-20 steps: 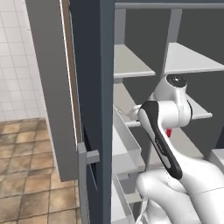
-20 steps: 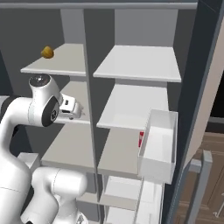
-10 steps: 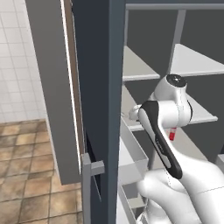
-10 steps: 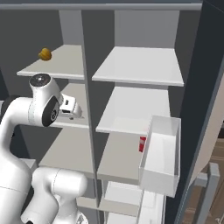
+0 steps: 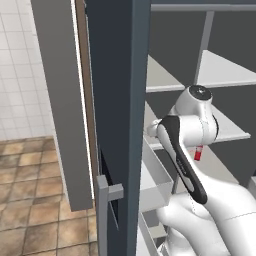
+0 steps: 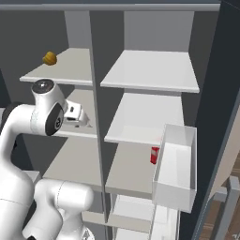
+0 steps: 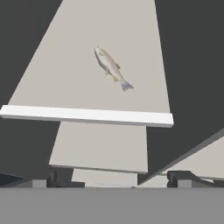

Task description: Pick up the frozen fish from the freezer, place it on any shelf in the fridge, and close the fridge and freezer doors when done.

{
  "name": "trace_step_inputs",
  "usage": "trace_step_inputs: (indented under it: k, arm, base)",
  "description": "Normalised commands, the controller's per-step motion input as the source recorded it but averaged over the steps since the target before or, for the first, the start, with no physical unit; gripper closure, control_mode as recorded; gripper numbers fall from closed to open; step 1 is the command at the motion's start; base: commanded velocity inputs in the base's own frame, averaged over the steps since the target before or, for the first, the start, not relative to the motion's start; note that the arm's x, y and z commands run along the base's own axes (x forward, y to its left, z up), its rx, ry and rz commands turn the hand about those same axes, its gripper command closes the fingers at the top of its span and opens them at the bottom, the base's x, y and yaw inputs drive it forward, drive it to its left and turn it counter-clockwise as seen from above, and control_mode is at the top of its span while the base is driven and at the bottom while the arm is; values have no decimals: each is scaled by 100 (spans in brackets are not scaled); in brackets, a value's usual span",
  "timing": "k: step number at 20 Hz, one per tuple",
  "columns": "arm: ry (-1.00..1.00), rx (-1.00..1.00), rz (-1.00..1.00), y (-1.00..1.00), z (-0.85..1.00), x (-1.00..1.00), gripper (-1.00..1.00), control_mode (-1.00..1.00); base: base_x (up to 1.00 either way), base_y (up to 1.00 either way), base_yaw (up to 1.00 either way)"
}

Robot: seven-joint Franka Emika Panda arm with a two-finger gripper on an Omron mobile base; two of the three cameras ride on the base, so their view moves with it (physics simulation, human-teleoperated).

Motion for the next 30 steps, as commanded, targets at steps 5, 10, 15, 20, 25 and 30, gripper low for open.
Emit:
trace_step_inputs:
  k: [5, 10, 15, 20, 25, 30]
  arm:
    - [-19, -1, 0, 0, -39, 28, -100, -100]
    - [-13, 0, 0, 2, -29, 37, -100, -100]
    - [0, 0, 0, 10, -13, 56, -100, -100]
    - [0, 0, 0, 12, 0, 53, -100, -100]
    - [2, 0, 0, 2, -1, 39, -100, -100]
    - [5, 0, 0, 0, -12, 37, -100, -100]
  base:
    - [0, 0, 0]
    - [0, 0, 0]
    - [0, 0, 0]
    - [0, 0, 0]
    - [0, 0, 0]
    - [0, 0, 0]
